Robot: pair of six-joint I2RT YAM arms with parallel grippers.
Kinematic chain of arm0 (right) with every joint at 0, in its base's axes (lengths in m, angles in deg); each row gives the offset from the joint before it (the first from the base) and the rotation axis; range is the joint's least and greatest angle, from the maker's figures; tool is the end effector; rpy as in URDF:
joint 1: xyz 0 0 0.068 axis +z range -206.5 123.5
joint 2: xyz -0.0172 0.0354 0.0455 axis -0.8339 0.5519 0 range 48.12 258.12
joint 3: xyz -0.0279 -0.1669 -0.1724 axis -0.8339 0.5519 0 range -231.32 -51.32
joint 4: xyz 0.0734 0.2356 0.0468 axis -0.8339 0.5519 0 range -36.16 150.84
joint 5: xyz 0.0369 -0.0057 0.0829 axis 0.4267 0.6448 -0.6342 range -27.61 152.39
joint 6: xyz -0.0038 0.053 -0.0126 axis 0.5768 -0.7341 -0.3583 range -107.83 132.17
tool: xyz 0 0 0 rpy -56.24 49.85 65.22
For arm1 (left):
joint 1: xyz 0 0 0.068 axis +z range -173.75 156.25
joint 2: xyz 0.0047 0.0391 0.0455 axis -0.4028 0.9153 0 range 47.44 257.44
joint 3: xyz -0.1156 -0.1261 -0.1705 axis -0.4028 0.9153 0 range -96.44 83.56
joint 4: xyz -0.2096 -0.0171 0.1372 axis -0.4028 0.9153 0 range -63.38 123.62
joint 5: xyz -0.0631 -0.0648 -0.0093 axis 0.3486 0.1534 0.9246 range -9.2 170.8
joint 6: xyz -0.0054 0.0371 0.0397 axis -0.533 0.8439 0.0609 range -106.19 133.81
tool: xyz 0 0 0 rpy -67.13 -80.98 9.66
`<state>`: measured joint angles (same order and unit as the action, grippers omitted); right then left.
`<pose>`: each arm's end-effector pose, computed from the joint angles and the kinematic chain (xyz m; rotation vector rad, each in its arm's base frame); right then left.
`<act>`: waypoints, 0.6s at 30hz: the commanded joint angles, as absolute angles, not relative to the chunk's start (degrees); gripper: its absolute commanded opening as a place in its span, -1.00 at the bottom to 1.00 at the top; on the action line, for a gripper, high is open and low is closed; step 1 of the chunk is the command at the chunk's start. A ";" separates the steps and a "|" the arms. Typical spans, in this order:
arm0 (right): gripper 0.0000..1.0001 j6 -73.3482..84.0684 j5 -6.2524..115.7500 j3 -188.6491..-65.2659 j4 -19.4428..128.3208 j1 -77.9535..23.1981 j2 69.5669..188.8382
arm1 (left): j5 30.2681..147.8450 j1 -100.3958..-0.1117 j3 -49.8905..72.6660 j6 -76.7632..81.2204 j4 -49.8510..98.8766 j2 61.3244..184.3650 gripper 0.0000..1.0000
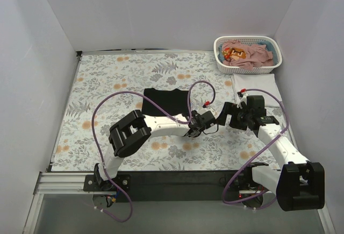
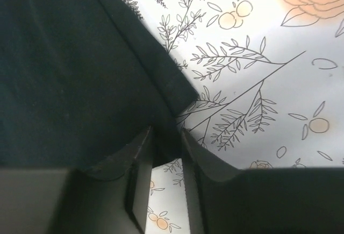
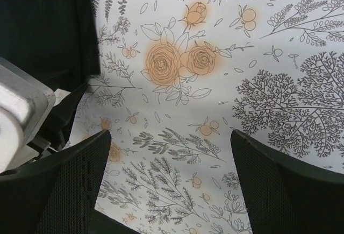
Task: Fold and stack the t-shirts
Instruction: Neatly place the folded tshirt to the corner
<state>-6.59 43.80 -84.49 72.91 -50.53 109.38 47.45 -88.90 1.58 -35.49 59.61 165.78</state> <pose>0.2148 0.0341 0.1795 0.1148 2.4171 0.5890 0.1824 -0.3462 0.1290 0.2067 2.4597 0.0222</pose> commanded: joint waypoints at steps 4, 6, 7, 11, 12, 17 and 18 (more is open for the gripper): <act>0.96 -7.33 37.61 -83.49 65.98 -50.79 110.43 | 45.99 -88.88 2.52 -36.11 64.58 167.59 -0.98; 0.97 -9.35 34.46 -82.79 62.05 -50.79 111.57 | 45.55 -88.88 2.08 -36.99 64.76 166.45 -1.00; 0.97 -10.58 33.57 -82.18 60.63 -50.79 112.01 | 45.73 -88.79 2.00 -37.25 64.67 165.75 -1.00; 0.96 -19.69 26.74 -80.24 50.00 -50.70 116.48 | 47.92 -88.79 2.26 -38.48 62.92 159.87 -1.00; 0.97 -21.21 25.40 -80.07 47.80 -50.62 117.72 | 48.88 -88.79 2.43 -38.75 62.48 158.89 -1.00; 0.97 -26.14 23.72 -83.22 39.98 -47.64 127.29 | 49.68 -88.79 4.28 -39.63 60.28 154.67 -1.00; 0.97 -26.93 23.80 -83.92 39.00 -47.11 128.53 | 49.68 -88.71 5.15 -39.72 60.02 153.80 -1.00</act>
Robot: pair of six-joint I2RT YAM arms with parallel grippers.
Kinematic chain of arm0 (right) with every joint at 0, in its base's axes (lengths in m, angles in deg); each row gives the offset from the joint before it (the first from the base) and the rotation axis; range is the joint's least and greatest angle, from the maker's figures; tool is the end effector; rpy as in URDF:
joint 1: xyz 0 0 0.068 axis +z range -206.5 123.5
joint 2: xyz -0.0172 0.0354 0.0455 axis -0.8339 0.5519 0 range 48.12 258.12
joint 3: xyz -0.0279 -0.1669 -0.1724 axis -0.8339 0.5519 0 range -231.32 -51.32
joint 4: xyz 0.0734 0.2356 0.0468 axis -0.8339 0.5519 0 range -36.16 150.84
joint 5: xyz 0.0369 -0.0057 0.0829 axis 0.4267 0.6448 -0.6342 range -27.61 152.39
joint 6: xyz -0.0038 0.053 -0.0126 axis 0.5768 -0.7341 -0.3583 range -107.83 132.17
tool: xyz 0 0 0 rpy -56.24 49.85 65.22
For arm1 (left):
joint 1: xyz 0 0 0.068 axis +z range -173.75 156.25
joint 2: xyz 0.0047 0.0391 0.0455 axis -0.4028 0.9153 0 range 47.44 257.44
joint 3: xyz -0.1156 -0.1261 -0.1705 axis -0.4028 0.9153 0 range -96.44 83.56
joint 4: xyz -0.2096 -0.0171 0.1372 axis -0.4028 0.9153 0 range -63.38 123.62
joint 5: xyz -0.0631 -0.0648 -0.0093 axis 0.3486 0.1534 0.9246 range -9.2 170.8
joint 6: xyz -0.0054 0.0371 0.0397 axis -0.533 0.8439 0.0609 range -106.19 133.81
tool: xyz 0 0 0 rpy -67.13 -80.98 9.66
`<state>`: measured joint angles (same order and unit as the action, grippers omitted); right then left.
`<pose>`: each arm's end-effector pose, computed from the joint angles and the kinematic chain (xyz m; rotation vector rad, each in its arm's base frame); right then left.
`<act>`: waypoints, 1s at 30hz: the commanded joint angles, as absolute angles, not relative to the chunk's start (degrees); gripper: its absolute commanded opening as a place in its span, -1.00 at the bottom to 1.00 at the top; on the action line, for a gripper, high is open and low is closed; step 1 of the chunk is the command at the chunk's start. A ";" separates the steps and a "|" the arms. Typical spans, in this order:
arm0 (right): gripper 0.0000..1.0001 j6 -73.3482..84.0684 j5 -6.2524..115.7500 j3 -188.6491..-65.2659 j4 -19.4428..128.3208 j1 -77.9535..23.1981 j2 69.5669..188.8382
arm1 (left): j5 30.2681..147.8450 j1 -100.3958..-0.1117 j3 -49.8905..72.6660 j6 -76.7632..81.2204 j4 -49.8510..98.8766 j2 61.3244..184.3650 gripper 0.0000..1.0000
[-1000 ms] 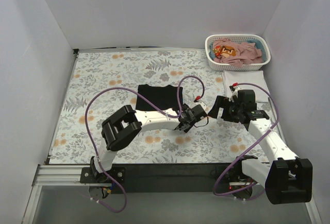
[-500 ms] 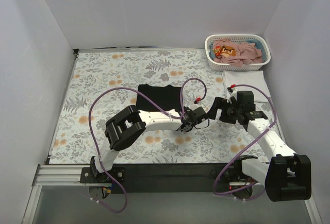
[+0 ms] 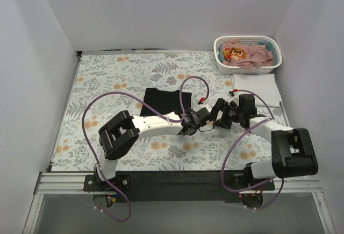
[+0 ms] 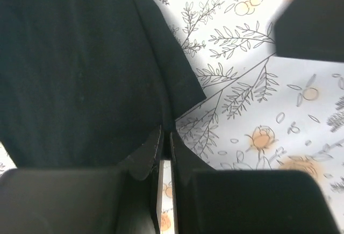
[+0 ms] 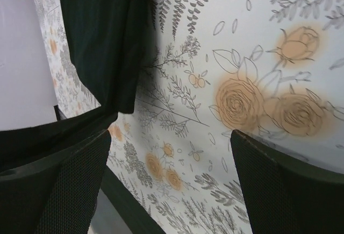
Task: Fold and stack the t-shirts
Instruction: Neatly place the folded tshirt to the corner
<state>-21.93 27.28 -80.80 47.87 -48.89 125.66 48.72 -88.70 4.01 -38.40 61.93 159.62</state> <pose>0.2432 0.0537 0.1359 0.2174 2.3689 1.0691 0.1769 -0.3327 0.1549 0.1366 2.4708 -0.0406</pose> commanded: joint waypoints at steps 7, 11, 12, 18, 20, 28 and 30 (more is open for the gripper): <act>0.91 -37.02 25.39 -88.59 29.42 -41.66 140.30 | 49.33 -88.71 6.65 -40.07 60.01 152.73 -1.00; 0.88 -41.86 26.53 -90.25 24.06 -38.41 145.41 | 49.42 -88.71 6.83 -40.77 60.19 152.21 -1.00; 0.87 -42.57 26.70 -90.95 22.74 -37.88 146.37 | 49.51 -88.79 6.83 -41.03 60.10 152.03 -1.00; 0.79 -45.04 28.20 -93.33 21.50 -33.22 152.62 | 50.29 -88.71 6.48 -41.91 59.66 151.41 -1.00; 0.70 -44.96 28.90 -93.42 21.15 -31.21 153.50 | 51.08 -88.71 6.21 -42.61 59.49 151.41 -1.00; -0.26 -42.15 28.99 -93.42 21.24 -28.91 154.91 | 53.81 -88.71 6.30 -46.39 59.57 150.72 -0.93; -0.54 -41.09 28.82 -93.07 22.02 -28.99 154.65 | 54.25 -88.71 6.65 -48.06 59.75 150.10 -0.76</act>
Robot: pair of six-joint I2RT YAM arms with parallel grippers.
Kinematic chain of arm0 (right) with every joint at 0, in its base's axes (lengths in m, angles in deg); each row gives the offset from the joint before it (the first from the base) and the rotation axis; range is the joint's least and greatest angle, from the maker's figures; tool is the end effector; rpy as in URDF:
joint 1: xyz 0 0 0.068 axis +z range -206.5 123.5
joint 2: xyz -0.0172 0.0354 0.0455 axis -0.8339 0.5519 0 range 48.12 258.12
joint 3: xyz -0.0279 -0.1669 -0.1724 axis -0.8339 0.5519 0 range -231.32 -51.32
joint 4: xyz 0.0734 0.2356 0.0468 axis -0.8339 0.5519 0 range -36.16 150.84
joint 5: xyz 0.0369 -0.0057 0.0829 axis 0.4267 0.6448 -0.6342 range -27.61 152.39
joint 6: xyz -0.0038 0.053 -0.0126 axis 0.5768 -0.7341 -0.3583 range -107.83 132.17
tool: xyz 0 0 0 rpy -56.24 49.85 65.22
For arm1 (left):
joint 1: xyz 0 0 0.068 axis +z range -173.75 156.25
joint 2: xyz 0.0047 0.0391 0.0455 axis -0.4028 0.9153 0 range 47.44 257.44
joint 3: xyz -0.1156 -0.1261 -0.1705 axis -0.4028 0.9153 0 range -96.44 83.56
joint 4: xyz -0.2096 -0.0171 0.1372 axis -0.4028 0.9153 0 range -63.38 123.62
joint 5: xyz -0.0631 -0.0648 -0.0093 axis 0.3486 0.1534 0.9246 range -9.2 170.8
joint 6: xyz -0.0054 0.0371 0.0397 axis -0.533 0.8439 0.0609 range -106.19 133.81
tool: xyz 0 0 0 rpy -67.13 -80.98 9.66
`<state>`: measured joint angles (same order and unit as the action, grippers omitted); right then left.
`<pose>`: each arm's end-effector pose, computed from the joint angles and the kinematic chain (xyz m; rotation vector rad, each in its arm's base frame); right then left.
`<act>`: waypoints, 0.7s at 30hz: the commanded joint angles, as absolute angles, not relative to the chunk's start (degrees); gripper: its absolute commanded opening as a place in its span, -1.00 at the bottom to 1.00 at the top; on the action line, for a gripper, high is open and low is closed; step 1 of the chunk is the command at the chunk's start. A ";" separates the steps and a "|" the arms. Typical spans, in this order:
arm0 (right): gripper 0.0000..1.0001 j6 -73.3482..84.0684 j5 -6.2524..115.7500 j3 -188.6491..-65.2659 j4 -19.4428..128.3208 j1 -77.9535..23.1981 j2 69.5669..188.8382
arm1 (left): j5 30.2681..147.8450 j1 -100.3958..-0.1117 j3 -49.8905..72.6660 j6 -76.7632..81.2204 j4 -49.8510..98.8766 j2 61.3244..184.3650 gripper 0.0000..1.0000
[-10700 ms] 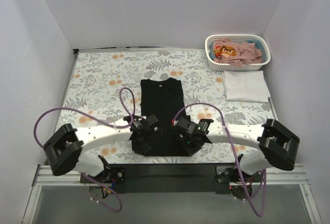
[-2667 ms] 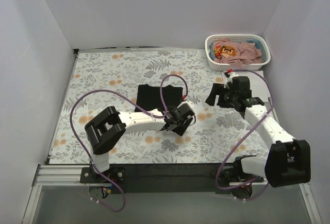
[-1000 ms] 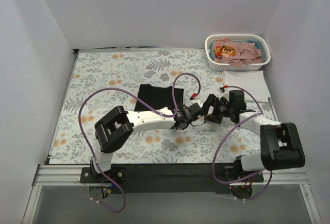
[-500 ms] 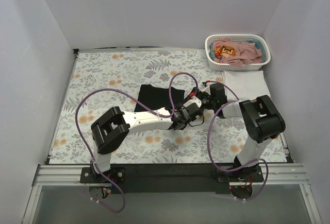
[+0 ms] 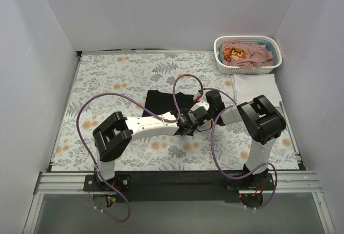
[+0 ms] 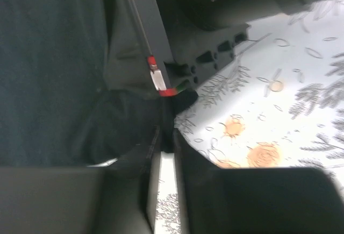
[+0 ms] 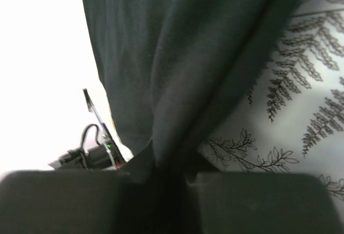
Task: Fold and stack the t-shirts
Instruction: Neatly place the folded tshirt to the corner
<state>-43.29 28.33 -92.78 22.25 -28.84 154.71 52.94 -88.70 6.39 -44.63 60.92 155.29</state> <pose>0.2791 0.1694 0.0907 0.1931 2.4217 1.4033 0.1712 -0.3260 0.1697 0.0047 2.5109 -0.1948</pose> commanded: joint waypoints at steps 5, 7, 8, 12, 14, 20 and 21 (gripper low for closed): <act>-0.97 -32.51 28.72 -93.77 28.78 -29.52 152.28 | 56.35 -88.71 5.69 -49.30 61.77 146.42 -0.03; -0.97 -28.01 30.13 -96.48 37.99 -29.70 150.70 | 56.36 -88.62 4.38 -49.21 63.08 144.83 0.22; -0.97 -22.42 31.87 -97.72 41.24 -29.78 150.17 | 56.01 -88.44 4.11 -49.21 63.44 143.17 0.31; -0.97 -9.23 40.22 -105.45 60.23 -30.40 147.97 | 55.22 -84.67 4.10 -48.33 64.58 138.60 0.62; -0.97 -2.20 46.00 -110.63 69.63 -31.01 147.35 | 55.31 -79.23 6.20 -46.49 64.41 136.31 0.65; -0.97 9.44 64.45 -123.28 86.77 -33.12 149.19 | 54.52 -60.42 11.57 -47.26 62.30 134.36 0.70; -0.97 10.58 66.15 -124.44 87.67 -33.47 149.89 | 53.91 -58.84 12.79 -48.06 62.21 134.54 0.70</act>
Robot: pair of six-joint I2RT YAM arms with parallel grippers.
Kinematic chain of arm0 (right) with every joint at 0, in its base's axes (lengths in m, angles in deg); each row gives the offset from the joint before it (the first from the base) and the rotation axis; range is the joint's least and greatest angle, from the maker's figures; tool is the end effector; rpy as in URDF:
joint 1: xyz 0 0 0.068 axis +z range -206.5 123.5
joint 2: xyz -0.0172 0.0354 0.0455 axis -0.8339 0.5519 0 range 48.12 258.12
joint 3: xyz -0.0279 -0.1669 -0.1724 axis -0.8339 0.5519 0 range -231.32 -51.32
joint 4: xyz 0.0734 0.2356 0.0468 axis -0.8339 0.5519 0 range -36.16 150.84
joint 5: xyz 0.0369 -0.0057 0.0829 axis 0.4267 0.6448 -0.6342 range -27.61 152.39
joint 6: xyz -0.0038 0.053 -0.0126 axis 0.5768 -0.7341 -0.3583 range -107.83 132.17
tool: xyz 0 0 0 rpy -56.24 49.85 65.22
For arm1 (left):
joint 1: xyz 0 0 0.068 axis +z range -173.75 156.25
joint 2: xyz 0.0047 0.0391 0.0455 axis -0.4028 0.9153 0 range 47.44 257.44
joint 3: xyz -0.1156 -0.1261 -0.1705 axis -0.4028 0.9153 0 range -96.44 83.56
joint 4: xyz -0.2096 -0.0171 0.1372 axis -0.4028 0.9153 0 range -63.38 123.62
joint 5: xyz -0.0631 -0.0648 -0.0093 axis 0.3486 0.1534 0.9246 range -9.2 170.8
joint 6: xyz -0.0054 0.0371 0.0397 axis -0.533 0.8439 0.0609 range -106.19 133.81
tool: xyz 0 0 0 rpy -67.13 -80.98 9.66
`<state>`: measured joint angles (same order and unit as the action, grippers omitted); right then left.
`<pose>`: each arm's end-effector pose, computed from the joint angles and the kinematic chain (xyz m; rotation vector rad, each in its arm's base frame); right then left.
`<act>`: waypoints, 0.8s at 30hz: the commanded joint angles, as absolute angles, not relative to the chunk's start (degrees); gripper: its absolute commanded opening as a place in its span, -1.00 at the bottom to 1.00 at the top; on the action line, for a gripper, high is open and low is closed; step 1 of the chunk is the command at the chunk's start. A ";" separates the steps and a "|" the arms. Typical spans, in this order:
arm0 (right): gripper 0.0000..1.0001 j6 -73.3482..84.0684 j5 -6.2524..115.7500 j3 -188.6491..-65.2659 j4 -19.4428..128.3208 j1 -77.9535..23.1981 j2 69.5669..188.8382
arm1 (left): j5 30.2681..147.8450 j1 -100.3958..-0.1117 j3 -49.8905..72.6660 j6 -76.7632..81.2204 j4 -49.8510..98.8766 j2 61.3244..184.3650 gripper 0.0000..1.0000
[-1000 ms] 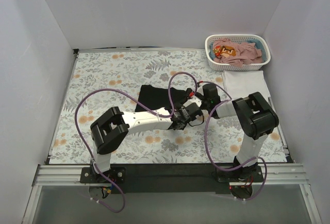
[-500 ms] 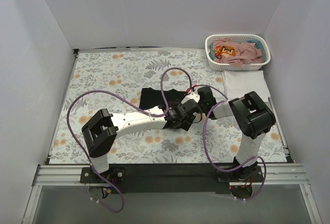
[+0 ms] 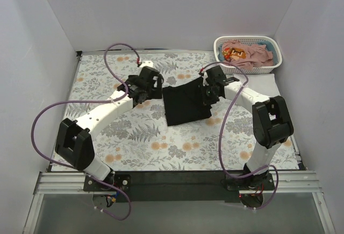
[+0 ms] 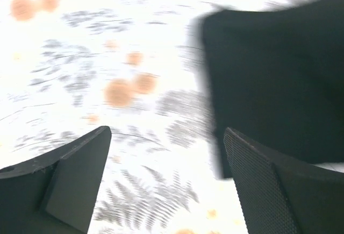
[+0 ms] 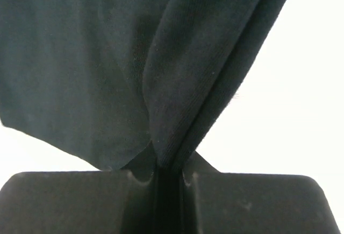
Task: Fold and stack the t-shirts
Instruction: Neatly place the folded tshirt to the corner
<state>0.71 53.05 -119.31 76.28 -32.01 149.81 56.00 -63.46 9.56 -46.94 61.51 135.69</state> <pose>0.3217 0.1530 0.1688 -0.3584 2.5692 0.4452 0.2595 -0.1957 0.2643 -0.6169 2.2708 -0.3415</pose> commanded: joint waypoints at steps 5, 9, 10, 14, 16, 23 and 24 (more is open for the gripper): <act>-0.97 18.04 76.08 -130.42 91.81 -36.37 151.83 | 52.49 -49.52 18.69 -52.63 59.49 136.38 0.87; -0.97 21.49 81.37 -134.28 94.62 -39.01 153.41 | 52.06 -45.91 17.73 -55.36 62.12 139.54 0.96; -0.97 21.84 81.98 -134.73 94.80 -40.58 153.41 | 51.79 -45.21 17.55 -55.45 62.21 139.72 0.96; -0.97 22.37 82.69 -137.45 95.68 -44.63 153.15 | 53.36 -43.62 17.81 -55.71 62.04 139.64 0.96; -0.97 22.63 83.65 -139.21 96.29 -46.39 152.89 | 54.07 -43.00 17.90 -55.63 61.69 139.29 0.96; -0.97 23.25 84.89 -144.21 98.58 -49.74 153.85 | 55.83 -42.04 18.25 -55.54 61.25 138.67 0.96; -0.97 23.16 85.06 -144.66 98.67 -50.26 154.03 | 55.92 -41.86 18.34 -55.62 61.16 138.58 0.96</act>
<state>22.52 82.60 -140.84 97.70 -49.52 154.07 55.32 -42.47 18.48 -54.86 62.10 141.15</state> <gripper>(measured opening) 0.107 0.980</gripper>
